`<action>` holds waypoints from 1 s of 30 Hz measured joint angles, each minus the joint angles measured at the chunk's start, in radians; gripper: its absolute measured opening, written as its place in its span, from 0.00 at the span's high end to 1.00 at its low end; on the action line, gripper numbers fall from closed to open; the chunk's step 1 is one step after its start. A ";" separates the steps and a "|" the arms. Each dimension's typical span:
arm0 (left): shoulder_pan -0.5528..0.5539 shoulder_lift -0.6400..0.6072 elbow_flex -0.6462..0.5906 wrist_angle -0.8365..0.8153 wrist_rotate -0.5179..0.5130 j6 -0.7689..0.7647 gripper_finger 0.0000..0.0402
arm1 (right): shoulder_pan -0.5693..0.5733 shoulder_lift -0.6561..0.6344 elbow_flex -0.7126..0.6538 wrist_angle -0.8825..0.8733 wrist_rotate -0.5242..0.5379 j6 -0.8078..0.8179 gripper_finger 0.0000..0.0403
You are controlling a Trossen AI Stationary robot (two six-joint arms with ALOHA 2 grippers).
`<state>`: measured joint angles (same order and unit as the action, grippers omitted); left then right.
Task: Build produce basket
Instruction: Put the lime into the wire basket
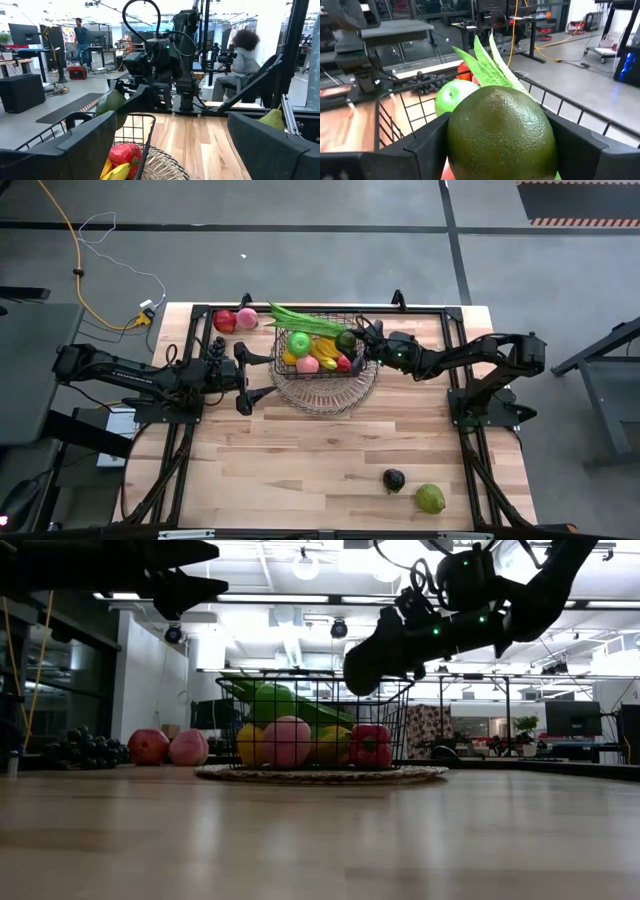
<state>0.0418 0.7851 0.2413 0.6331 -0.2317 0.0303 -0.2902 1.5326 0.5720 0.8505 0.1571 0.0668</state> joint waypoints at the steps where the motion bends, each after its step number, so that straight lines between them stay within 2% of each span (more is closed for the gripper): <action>1: 0.000 0.000 0.000 0.000 0.000 0.000 0.08 | -0.003 0.000 0.000 0.000 0.002 -0.014 0.30; 12: 0.000 0.000 0.000 0.000 0.000 0.000 0.08 | -0.011 0.000 0.000 -0.081 0.079 -0.023 0.29; 22: 0.000 0.000 0.000 0.000 -0.035 0.000 0.08 | -0.011 0.000 0.000 -0.082 0.083 -0.020 0.29; 26: 0.000 0.000 0.000 0.000 -0.037 0.000 0.08 | -0.011 0.000 0.000 -0.091 0.088 -0.019 0.23; 30: 0.000 0.000 0.000 0.000 -0.042 0.000 0.08 | -0.011 -0.001 0.000 -0.090 0.125 0.003 0.10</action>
<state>0.0418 0.7853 0.2413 0.6327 -0.2733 0.0299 -0.3008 1.5318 0.5720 0.7601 0.2824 0.0700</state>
